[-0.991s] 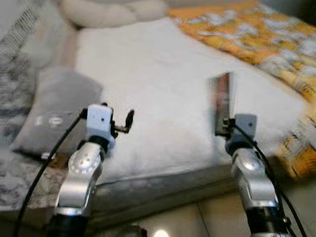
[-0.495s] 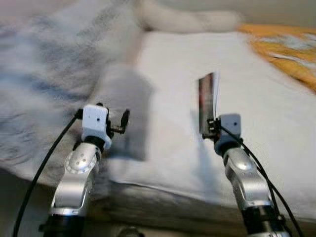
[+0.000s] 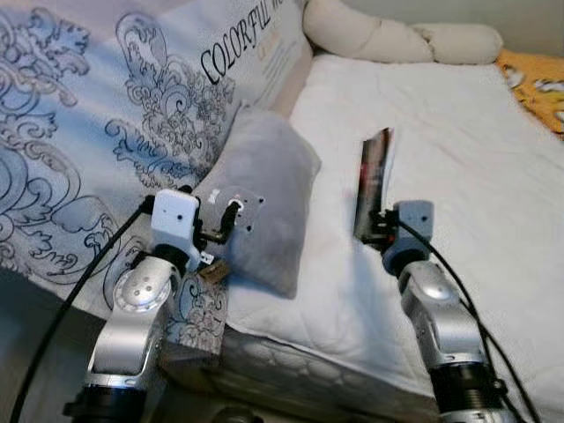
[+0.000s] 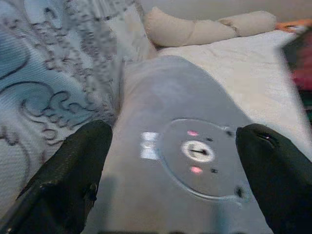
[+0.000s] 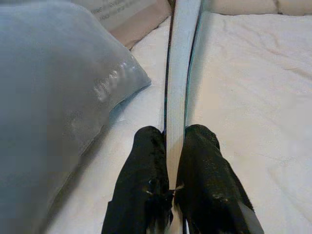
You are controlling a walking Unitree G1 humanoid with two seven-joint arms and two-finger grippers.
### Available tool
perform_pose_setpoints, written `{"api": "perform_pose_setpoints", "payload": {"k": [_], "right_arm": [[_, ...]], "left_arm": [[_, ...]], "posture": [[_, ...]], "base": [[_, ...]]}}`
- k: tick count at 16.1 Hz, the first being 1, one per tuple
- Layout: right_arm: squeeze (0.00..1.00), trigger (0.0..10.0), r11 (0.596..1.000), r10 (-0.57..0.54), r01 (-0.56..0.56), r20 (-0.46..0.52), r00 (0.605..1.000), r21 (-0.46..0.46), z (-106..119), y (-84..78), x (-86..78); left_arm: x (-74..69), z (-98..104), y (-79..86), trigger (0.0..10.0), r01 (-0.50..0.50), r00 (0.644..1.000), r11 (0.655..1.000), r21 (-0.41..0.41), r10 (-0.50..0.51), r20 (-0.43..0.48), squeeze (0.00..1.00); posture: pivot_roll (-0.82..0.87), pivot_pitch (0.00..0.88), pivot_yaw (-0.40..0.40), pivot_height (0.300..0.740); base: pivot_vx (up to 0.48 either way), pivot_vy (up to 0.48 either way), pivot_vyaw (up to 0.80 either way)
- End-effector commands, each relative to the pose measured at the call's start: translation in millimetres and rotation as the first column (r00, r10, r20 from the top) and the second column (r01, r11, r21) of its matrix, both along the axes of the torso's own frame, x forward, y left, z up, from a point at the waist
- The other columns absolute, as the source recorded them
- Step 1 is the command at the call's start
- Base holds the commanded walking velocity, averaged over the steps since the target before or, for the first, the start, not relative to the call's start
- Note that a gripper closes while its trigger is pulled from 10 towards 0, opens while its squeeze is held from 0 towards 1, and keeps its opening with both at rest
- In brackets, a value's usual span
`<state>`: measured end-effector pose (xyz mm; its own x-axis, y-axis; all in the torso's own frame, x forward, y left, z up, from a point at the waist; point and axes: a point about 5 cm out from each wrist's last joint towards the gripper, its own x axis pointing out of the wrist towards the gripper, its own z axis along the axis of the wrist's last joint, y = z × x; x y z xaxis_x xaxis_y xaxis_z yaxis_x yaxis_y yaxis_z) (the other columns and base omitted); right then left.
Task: Clean up the room
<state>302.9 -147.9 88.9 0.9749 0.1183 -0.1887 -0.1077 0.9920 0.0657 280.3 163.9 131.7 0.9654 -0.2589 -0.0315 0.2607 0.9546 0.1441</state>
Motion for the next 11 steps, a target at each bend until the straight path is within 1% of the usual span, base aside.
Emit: {"api": "perform_pose_setpoints", "payload": {"k": [1,2,4,5,6,7,8,9,10,11], "right_arm": [[0.0,10.0,0.998,0.018,-0.019,0.023,1.0,0.065,12.8,5.4,10.4],[0.0,10.0,0.995,-0.002,0.001,0.007,1.0,0.104,13.1,2.9,13.4],[0.0,10.0,0.984,-0.052,0.059,-0.046,0.998,0.169,13.8,-9.2,24.2],[0.0,10.0,0.977,-0.057,0.075,-0.094,0.994,0.201,12.0,-13.3,28.6],[0.0,10.0,0.969,-0.045,0.073,-0.123,0.991,0.237,11.7,-16.0,32.8],[0.0,10.0,0.952,-0.004,0.061,-0.186,0.983,0.3,9.4,-20.4,38.6],[0.0,10.0,0.933,0.046,0.046,-0.247,0.968,0.356,5.9,-27.4,43.9],[0.0,10.0,0.932,0.051,0.045,-0.254,0.966,0.361,5.1,-28.9,44.6],[0.0,10.0,0.895,0.114,0.06,-0.355,0.928,0.443,-5.4,-34.4,42.9],[0.0,10.0,0.844,0.158,0.092,-0.409,0.899,0.528,-11.5,-39.5,41.1]], "left_arm": [[-1.6,4.9,-4.2,10.0,0.041,0.999,0.999,-0.005,-0.041,0.009,0.0],[-2.3,4.6,-5.5,10.0,0.057,0.998,0.998,-0.006,-0.057,0.005,0.0],[-6.9,2.6,-15.3,10.0,0.174,0.984,0.985,-0.008,-0.174,-0.039,0.0],[-9.4,-1.2,-20.1,10.0,0.246,0.967,0.969,0.007,-0.245,-0.072,0.0],[-10.8,-4.7,-22.9,10.0,0.302,0.948,0.953,0.02,-0.299,-0.106,0.0],[-13.7,-7.5,-27.5,10.0,0.404,0.905,0.915,0.01,-0.398,-0.152,0.0],[-19.3,-10.2,-32.9,10.0,0.53,0.828,0.848,-0.006,-0.519,-0.21,0.0],[-19.8,-10.5,-33.2,10.0,0.543,0.818,0.84,-0.006,-0.531,-0.22,0.0],[-24.1,-13.0,-34.9,10.0,0.617,0.754,0.787,-0.017,-0.598,-0.271,0.0],[-27.4,-15.0,-35.3,10.0,0.669,0.7,0.743,-0.03,-0.642,-0.313,0.0]], "posture": [[0.17,0.0,0.042,0.74],[0.17,0.0,0.042,0.74],[0.18,0.0,0.037,0.74],[0.18,0.0,0.035,0.74],[0.19,0.0,0.035,0.74],[0.19,0.0,0.035,0.74],[0.19,0.0,0.039,0.74],[0.19,0.0,0.039,0.74],[0.18,0.0,0.043,0.74],[0.19,0.0,0.043,0.74]], "base": [[0.0,0.0,0.0],[0.0,0.0,0.0],[0.0,0.0,0.0],[0.0,0.0,0.0],[0.0,0.0,0.0],[0.0,0.0,0.0],[0.0,0.0,0.0],[0.0,0.0,0.0],[0.0,0.0,0.0],[0.0,0.0,0.0]]}}
